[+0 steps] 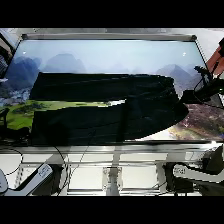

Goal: Fold the clothes and pants, and hang the long-sleeved shirts on hangers.

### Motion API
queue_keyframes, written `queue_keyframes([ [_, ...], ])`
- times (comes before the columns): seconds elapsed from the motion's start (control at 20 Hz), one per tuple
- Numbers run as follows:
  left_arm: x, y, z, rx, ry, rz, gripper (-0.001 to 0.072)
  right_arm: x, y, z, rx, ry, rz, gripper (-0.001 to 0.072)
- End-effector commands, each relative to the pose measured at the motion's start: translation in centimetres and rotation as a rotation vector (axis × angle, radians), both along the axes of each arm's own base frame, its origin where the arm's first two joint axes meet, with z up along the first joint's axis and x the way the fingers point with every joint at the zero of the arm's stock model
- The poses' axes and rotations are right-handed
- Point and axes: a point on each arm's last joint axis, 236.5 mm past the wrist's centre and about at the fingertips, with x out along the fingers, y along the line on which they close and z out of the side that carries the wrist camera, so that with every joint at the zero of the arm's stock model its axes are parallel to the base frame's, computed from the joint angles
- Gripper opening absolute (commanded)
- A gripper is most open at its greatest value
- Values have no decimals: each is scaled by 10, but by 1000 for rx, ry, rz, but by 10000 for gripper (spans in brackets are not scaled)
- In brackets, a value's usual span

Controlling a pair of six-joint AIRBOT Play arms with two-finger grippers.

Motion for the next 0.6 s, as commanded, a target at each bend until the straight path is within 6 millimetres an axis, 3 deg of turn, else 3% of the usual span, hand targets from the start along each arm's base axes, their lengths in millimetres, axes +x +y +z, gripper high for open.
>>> queue_keyframes([
  [0.0,-2,-2,-10,0,-3,2,409,0,0,0,1,1,-2,407],
  [0.25,3,1,-13,19,-28,10,380,-4,2,0,7,15,1,408],
  [0.45,6,3,-12,26,-40,12,23,-4,2,0,7,16,1,407],
  [0.55,8,5,-11,33,-46,12,20,-5,2,0,7,21,4,408],
])
